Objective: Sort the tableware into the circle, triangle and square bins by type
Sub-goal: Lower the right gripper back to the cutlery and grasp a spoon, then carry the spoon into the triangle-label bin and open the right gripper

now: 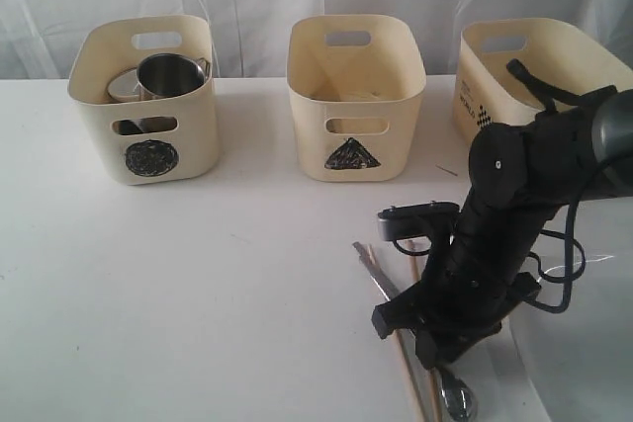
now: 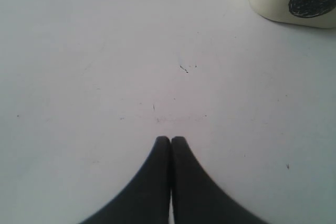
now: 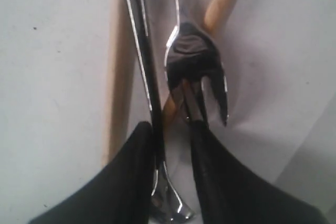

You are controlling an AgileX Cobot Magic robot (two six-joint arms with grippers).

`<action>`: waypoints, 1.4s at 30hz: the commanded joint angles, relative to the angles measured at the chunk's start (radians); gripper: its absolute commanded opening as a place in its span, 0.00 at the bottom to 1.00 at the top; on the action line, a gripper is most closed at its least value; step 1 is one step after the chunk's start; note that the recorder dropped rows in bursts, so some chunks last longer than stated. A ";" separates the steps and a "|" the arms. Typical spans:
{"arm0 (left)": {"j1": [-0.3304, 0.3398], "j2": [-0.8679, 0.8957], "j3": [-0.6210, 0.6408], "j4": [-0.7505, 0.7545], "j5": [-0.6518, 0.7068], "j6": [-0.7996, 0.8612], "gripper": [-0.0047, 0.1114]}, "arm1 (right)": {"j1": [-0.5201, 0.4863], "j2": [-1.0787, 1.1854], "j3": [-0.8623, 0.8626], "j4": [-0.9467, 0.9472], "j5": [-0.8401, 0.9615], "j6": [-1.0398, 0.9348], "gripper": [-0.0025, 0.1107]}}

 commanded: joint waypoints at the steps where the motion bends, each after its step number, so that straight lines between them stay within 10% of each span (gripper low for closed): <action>1: -0.007 -0.005 0.003 -0.007 0.001 -0.003 0.04 | 0.003 0.035 0.004 -0.004 0.015 -0.012 0.21; 4: -0.007 -0.005 0.003 -0.007 0.001 -0.003 0.04 | 0.003 0.033 0.004 -0.004 0.011 -0.012 0.02; 30: -0.007 -0.005 0.003 -0.007 0.001 -0.003 0.04 | 0.003 -0.215 -0.137 0.098 0.026 -0.065 0.02; 42: -0.007 -0.005 0.003 -0.007 0.001 -0.003 0.04 | -0.039 -0.209 -0.399 0.152 -0.500 -0.115 0.02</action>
